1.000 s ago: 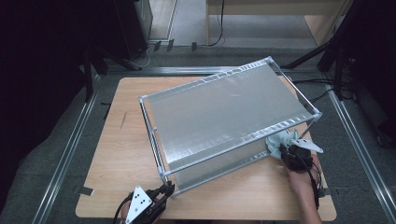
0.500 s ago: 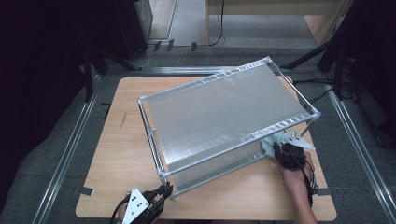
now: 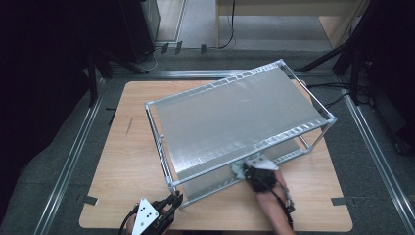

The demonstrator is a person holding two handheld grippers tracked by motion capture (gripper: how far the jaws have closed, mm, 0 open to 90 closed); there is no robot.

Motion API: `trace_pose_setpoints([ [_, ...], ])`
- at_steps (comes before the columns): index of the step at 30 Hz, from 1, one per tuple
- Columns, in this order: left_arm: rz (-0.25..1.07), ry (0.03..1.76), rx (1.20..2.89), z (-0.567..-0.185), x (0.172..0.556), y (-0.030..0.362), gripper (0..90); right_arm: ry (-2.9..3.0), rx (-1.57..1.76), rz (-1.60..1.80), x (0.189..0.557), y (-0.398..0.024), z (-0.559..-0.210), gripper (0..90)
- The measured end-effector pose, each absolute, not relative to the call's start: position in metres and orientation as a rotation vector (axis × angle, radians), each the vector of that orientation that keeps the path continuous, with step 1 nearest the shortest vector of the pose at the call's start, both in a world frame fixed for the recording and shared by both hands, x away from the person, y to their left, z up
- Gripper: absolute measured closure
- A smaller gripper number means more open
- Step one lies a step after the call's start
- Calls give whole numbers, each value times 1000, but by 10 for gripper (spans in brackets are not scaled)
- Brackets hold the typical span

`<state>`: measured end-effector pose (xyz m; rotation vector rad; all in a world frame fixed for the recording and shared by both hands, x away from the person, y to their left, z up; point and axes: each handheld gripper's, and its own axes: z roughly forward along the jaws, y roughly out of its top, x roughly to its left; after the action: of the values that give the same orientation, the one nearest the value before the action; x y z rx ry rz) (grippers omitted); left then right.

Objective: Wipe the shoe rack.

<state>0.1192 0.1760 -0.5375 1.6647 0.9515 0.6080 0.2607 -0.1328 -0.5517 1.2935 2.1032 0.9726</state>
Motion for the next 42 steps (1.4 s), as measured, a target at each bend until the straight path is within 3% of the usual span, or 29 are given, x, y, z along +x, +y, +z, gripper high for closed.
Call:
trace_pose_setpoints([
  [6, 603, 951, 1661, -538, 120, 174, 802, 2274, 1089, 1068, 228, -57, -554, 799],
  [11, 605, 941, 1670, -538, 120, 175, 802, 2370, 937, 1112, 212, -30, -553, 791],
  [16, 604, 937, 1673, -538, 120, 175, 802, 2297, 1035, 1069, 232, -60, -553, 793],
  [24, 604, 937, 1676, -538, 120, 175, 803, 2023, 1353, 920, 279, -176, -548, 793],
  [29, 603, 939, 1676, -538, 120, 175, 801, 1845, 1525, 887, 288, -233, -544, 780],
  [33, 605, 942, 1675, -538, 121, 174, 802, 1820, 1543, 876, 289, -236, -545, 805],
  [42, 604, 948, 1673, -538, 120, 174, 803, 1955, 1427, 880, 281, -184, -551, 818],
])
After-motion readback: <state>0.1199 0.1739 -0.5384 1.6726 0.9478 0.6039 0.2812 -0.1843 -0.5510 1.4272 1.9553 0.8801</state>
